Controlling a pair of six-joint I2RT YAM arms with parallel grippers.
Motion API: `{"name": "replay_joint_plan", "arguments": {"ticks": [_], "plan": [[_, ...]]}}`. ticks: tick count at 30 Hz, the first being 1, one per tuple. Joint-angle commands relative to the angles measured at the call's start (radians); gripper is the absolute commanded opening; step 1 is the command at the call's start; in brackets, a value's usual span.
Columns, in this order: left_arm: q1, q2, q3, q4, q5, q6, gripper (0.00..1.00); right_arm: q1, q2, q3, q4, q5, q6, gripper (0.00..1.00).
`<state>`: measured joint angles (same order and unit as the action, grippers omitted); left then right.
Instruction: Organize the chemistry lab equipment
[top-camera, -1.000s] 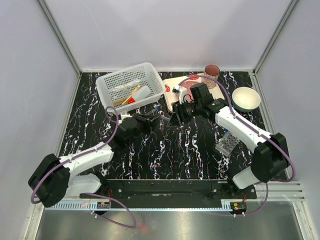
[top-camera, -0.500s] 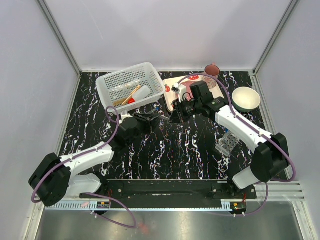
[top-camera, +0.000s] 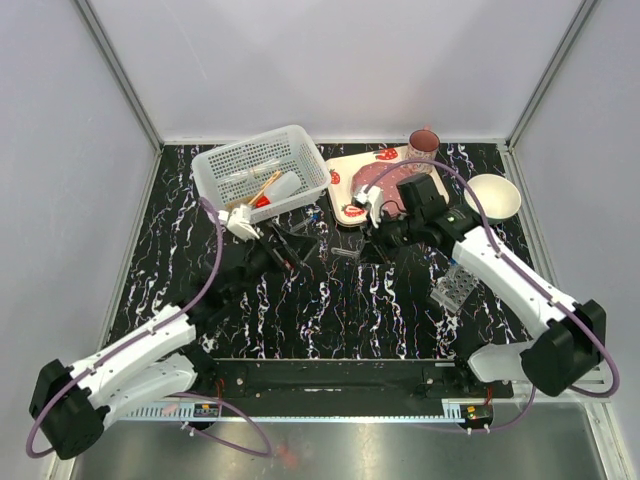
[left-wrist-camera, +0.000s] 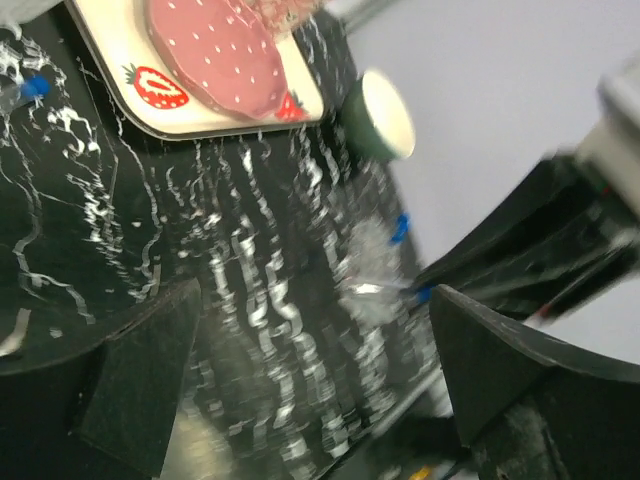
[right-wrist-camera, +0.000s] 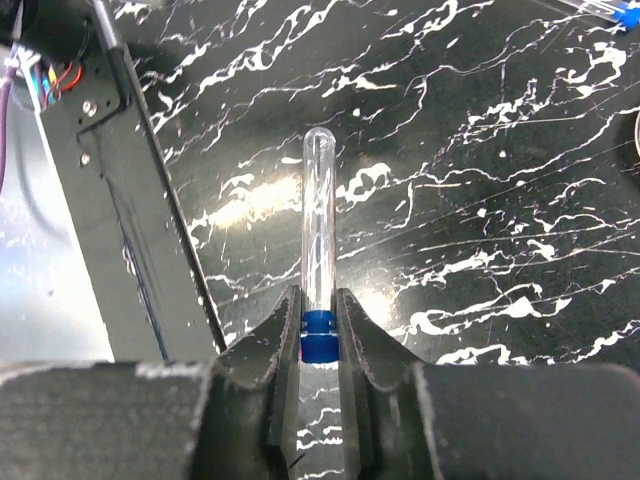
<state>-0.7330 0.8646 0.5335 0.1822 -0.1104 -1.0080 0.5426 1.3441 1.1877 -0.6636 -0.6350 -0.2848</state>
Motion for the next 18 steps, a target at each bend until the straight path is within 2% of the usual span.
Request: {"name": "replay_joint_plan", "arguments": {"ticks": [1, 4, 5, 7, 8, 11, 14, 18], "plan": [[-0.025, -0.042, 0.013, -0.086, 0.274, 0.581, 0.99, -0.039, -0.069, -0.007, -0.189, -0.089, -0.267, 0.13], [-0.158, -0.052, 0.005, -0.067, 0.247, 0.761, 0.99, -0.075, -0.072, 0.010, -0.283, -0.146, -0.336, 0.13], [-0.249, -0.047, 0.005, -0.066, 0.157, 0.873, 0.99, -0.076, -0.071, 0.026, -0.309, -0.155, -0.371, 0.13], [-0.372, -0.038, -0.001, -0.052, 0.068, 0.989, 0.99, -0.076, -0.069, 0.035, -0.379, -0.150, -0.405, 0.13], [-0.402, -0.026, -0.006, -0.026, 0.025, 1.099, 0.99, -0.076, -0.063, 0.041, -0.405, -0.150, -0.442, 0.13], [-0.456, 0.017, -0.012, 0.037, 0.026, 1.241, 0.99, -0.075, -0.039, 0.050, -0.488, -0.167, -0.502, 0.13], [-0.463, 0.081, 0.016, 0.068, 0.061, 1.308, 0.99, -0.076, -0.010, 0.058, -0.565, -0.219, -0.534, 0.13], [-0.474, 0.175, 0.063, 0.079, 0.071, 1.362, 0.99, -0.075, -0.002, 0.053, -0.587, -0.265, -0.554, 0.14]]}}
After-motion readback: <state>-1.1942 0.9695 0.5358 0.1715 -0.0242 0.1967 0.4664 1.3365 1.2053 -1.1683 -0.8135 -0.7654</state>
